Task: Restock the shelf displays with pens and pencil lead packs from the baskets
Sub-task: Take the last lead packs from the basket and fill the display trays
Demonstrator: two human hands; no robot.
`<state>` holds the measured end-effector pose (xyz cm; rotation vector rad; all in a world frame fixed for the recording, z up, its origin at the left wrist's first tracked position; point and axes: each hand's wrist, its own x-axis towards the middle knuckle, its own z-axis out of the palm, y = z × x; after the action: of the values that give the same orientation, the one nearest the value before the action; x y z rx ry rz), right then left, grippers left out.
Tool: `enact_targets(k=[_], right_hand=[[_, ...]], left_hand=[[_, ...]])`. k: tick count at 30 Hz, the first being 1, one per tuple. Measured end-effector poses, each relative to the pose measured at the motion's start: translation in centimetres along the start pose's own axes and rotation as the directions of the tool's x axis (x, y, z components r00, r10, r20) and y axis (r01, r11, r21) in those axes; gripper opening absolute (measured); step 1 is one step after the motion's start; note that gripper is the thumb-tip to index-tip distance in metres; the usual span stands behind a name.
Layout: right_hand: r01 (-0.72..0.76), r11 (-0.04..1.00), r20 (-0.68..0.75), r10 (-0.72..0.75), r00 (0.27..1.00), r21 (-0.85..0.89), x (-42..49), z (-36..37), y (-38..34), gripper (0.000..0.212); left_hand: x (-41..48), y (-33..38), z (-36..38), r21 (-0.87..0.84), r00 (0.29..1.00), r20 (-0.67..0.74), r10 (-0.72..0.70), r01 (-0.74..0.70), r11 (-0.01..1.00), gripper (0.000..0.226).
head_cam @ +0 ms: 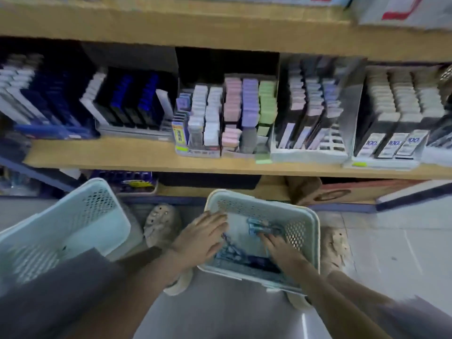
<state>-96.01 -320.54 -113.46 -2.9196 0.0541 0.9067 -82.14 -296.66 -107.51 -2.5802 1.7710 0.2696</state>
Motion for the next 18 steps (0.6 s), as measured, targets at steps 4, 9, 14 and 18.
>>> enact_targets(k=[4, 9, 14, 18], right_hand=[[0.068, 0.994, 0.170, -0.052, 0.984, -0.088, 2.5, 4.6, -0.3, 0.076], [0.198, 0.967, 0.120, -0.180, 0.976, -0.162, 4.0, 6.5, 0.8, 0.048], [0.193, 0.976, 0.213, -0.168, 0.963, -0.102, 3.8, 4.7, 1.0, 0.064], [0.125, 0.989, 0.170, -0.110, 0.979, -0.084, 4.0, 5.6, 0.5, 0.060]], left_hand=[[-0.5, -1.4, 3.1, 0.007, 0.997, 0.058, 0.056, -0.057, 0.998, 0.054], [-0.2, -1.8, 4.1, -0.057, 0.994, -0.063, 0.089, -0.093, 0.994, 0.048], [-0.4, -1.9, 4.8, -0.097, 0.988, -0.118, 0.096, -0.108, 0.989, 0.044], [-0.4, -1.9, 4.5, -0.092, 0.992, -0.091, 0.087, -0.095, 0.991, 0.043]])
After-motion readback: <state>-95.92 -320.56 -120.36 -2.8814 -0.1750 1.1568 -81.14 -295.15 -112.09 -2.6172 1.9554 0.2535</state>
